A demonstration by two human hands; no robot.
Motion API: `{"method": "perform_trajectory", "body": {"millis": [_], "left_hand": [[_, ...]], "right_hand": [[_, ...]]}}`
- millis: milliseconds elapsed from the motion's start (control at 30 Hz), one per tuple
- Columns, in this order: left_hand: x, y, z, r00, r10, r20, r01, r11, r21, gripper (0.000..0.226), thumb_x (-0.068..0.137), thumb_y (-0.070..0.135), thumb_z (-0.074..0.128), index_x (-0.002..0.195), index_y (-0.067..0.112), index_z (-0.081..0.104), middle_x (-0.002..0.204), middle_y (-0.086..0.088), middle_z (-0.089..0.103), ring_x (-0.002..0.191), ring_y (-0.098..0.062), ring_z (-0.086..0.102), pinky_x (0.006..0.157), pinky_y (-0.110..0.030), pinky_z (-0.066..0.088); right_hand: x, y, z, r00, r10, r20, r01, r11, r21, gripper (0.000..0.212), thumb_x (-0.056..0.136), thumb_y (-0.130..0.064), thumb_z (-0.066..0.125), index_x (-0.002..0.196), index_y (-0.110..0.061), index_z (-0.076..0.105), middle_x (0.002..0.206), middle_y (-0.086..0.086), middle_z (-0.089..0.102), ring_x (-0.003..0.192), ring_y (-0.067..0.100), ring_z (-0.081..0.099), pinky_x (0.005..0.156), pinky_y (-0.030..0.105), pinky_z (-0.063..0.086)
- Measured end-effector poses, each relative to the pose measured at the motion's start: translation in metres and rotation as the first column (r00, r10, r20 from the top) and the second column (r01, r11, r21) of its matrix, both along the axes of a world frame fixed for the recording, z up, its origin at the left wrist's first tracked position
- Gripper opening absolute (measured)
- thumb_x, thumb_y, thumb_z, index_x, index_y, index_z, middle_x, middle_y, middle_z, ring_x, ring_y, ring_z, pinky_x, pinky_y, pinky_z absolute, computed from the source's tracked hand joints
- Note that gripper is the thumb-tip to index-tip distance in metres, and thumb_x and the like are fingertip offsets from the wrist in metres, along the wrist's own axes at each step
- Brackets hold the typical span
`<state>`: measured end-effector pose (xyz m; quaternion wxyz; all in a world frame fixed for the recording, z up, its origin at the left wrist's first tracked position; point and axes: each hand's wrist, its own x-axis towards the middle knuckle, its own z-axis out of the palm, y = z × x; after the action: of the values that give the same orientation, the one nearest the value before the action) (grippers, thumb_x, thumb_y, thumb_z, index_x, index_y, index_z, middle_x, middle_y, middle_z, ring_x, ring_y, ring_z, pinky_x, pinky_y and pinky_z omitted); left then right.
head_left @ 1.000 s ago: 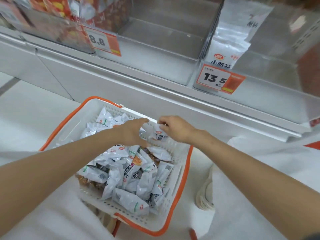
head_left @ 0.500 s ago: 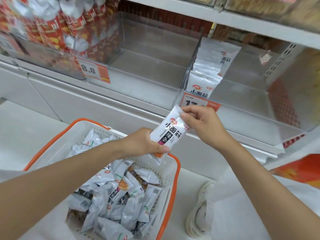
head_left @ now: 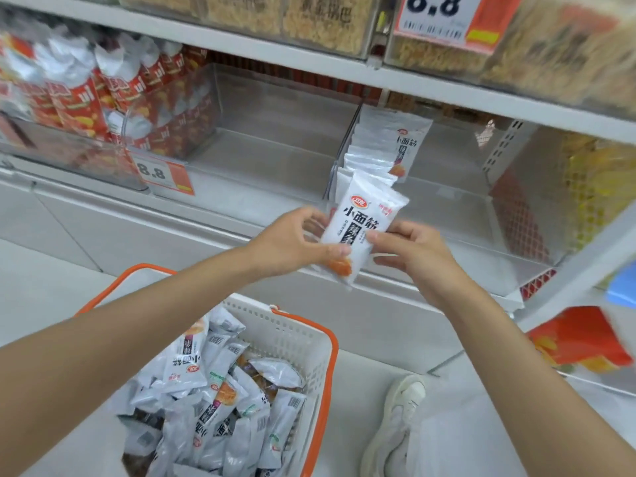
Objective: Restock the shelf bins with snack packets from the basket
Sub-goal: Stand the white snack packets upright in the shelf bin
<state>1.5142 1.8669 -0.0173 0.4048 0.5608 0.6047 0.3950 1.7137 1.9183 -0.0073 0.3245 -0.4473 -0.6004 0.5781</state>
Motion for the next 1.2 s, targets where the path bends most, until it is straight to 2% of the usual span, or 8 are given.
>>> {"method": "perform_trajectory", "body": {"millis": [133, 300, 433, 600, 767, 833, 967, 1200], "left_hand": [[0.007, 0.039, 0.035, 0.985, 0.095, -0.141, -0.066, 0.977, 0.200, 0.029, 0.084, 0.033, 0.073, 0.105, 0.018, 0.060, 0.093, 0.003, 0.065, 0.076, -0.007, 0.057, 0.070, -0.021, 0.046], [0.020, 0.106, 0.064, 0.931, 0.135, -0.339, -0.018, 0.945, 0.327, 0.013, 0.091, 0.024, 0.061, 0.103, 0.021, 0.061, 0.092, 0.008, 0.059, 0.078, -0.007, 0.056, 0.074, -0.027, 0.046], [0.028, 0.172, 0.070, 0.808, 0.069, -0.585, 0.098, 0.963, 0.250, 0.032, 0.095, 0.025, 0.056, 0.126, 0.019, 0.057, 0.127, -0.004, 0.057, 0.117, -0.023, 0.053, 0.100, -0.034, 0.043], [0.034, 0.232, 0.071, 0.528, 0.058, -0.847, 0.189, 0.965, 0.184, 0.045, 0.103, 0.030, 0.037, 0.147, 0.028, 0.034, 0.153, -0.003, 0.035, 0.135, -0.029, 0.039, 0.109, -0.037, 0.036], [0.030, 0.259, 0.063, 0.458, -0.030, -0.889, 0.258, 0.961, 0.100, 0.045, 0.105, 0.032, 0.028, 0.150, 0.032, 0.029, 0.158, -0.002, 0.026, 0.142, -0.029, 0.029, 0.114, -0.042, 0.028], [0.027, 0.264, 0.058, 0.432, -0.041, -0.901, 0.277, 0.957, 0.089, 0.043, 0.104, 0.033, 0.026, 0.146, 0.030, 0.037, 0.157, -0.002, 0.029, 0.142, -0.028, 0.029, 0.114, -0.043, 0.027], [0.024, 0.265, 0.053, 0.416, -0.010, -0.909, 0.280, 0.953, 0.118, 0.042, 0.104, 0.034, 0.023, 0.139, 0.026, 0.044, 0.152, -0.002, 0.037, 0.140, -0.026, 0.033, 0.111, -0.042, 0.030], [0.026, 0.262, 0.053, 0.409, -0.024, -0.912, 0.286, 0.953, 0.103, 0.045, 0.105, 0.035, 0.020, 0.148, 0.030, 0.033, 0.158, 0.004, 0.026, 0.145, -0.020, 0.025, 0.116, -0.039, 0.025]], "right_hand": [[0.028, 0.027, 0.025, 0.947, -0.275, -0.166, 0.276, 0.961, -0.013, 0.007, 0.089, -0.008, 0.065, 0.085, -0.013, 0.067, 0.077, -0.001, 0.073, 0.064, 0.010, 0.064, 0.053, 0.018, 0.049], [0.046, 0.080, 0.032, 0.819, -0.493, -0.295, 0.457, 0.870, -0.186, 0.001, 0.089, -0.008, 0.063, 0.090, -0.008, 0.064, 0.080, 0.006, 0.068, 0.065, 0.013, 0.062, 0.057, 0.020, 0.052], [0.042, 0.133, 0.021, 0.836, -0.514, -0.192, 0.489, 0.857, -0.164, 0.007, 0.085, -0.004, 0.068, 0.090, -0.006, 0.064, 0.082, 0.010, 0.068, 0.066, 0.018, 0.063, 0.056, 0.024, 0.053], [0.015, 0.208, 0.001, 0.887, -0.453, 0.092, 0.452, 0.891, 0.032, 0.006, 0.088, -0.010, 0.068, 0.083, -0.009, 0.064, 0.093, 0.011, 0.070, 0.082, 0.025, 0.067, 0.086, 0.038, 0.058], [-0.005, 0.242, -0.023, 0.889, -0.421, 0.181, 0.389, 0.902, 0.188, 0.012, 0.087, -0.010, 0.067, 0.076, -0.009, 0.068, 0.082, 0.015, 0.069, 0.061, 0.020, 0.059, 0.081, 0.041, 0.056], [-0.008, 0.245, -0.029, 0.881, -0.419, 0.219, 0.373, 0.901, 0.222, 0.004, 0.082, -0.014, 0.072, 0.084, -0.015, 0.069, 0.091, 0.012, 0.074, 0.070, 0.021, 0.065, 0.081, 0.042, 0.059], [-0.008, 0.240, -0.035, 0.843, -0.361, 0.398, 0.252, 0.920, 0.300, 0.049, 0.071, -0.017, 0.083, 0.109, -0.011, 0.054, 0.098, 0.000, 0.064, 0.086, 0.018, 0.060, 0.070, 0.027, 0.049], [-0.016, 0.244, -0.041, 0.814, -0.446, 0.372, 0.291, 0.867, 0.405, 0.035, 0.084, -0.011, 0.069, 0.113, -0.005, 0.050, 0.110, 0.008, 0.063, 0.099, 0.025, 0.060, 0.073, 0.029, 0.045]]}}
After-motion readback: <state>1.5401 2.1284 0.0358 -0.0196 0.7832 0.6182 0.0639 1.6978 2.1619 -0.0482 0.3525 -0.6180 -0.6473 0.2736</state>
